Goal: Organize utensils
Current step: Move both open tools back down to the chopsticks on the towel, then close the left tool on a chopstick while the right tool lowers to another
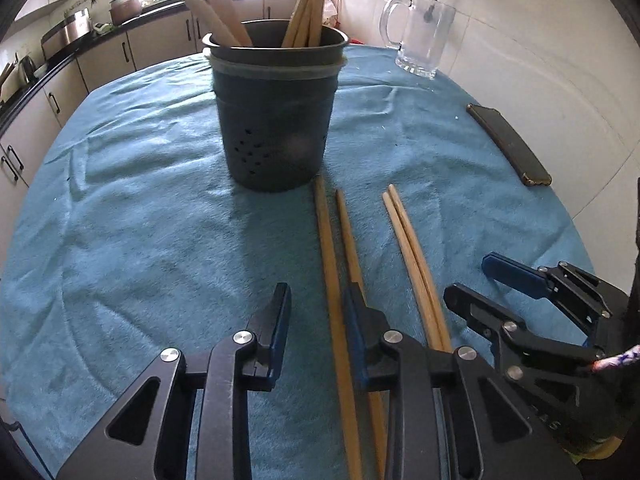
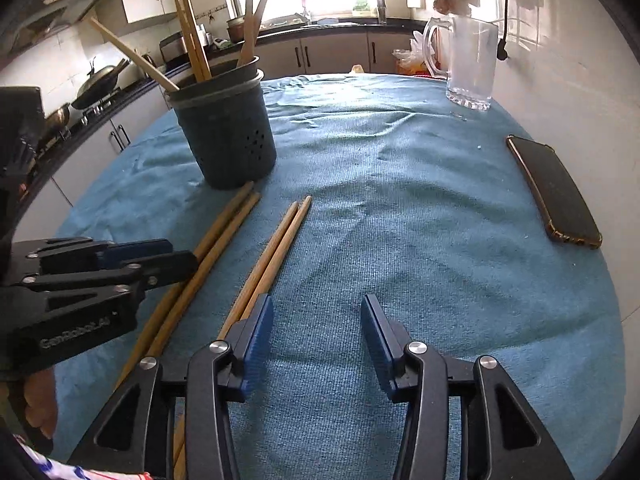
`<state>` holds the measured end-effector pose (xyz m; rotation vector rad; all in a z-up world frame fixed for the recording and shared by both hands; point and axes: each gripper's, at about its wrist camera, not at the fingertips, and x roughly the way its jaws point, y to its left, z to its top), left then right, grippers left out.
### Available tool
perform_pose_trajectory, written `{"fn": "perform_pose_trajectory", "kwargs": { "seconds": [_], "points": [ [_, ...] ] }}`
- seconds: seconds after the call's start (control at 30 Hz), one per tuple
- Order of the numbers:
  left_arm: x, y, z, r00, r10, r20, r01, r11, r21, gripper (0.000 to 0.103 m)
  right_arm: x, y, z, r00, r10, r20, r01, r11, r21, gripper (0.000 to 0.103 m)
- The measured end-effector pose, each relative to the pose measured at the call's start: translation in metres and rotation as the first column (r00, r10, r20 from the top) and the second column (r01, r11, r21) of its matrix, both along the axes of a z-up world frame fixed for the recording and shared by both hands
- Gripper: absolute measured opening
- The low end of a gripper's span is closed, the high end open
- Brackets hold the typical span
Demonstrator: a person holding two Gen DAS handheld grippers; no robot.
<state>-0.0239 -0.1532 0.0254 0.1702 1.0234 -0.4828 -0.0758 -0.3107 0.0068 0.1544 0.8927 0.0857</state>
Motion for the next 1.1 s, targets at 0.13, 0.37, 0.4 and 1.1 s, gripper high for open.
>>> {"fn": "perform_pose_trajectory", "kwargs": {
  "seconds": [0.13,0.37,0.4,1.1],
  "points": [
    [0.003,-0.011,-0.002,1.000,-0.005,0.029,0.004,0.999,0.049,0.020,0.000,-0.003,-0.001,1.000,-0.002,0.004,0.002,0.999,0.032,0.050],
    [0.002,0.017,-0.001,0.995,0.093,-0.027,-0.092,0.996,0.021,0.007,0.001,0.000,-0.003,1.000,0.018,0.004,-0.018,0.999,0.029,0.057],
    [-0.002,0.026,0.000,0.993,0.114,-0.033,-0.113,0.993,0.015,0.007,0.002,0.001,-0.003,1.000,0.020,0.004,-0.020,1.000,0.023,0.058],
    [-0.035,0.093,-0.008,0.962,0.251,-0.104,-0.269,0.936,-0.226,0.008,0.030,0.042,0.000,0.995,0.020,-0.095,-0.036,0.985,-0.169,0.030]
  ]
}}
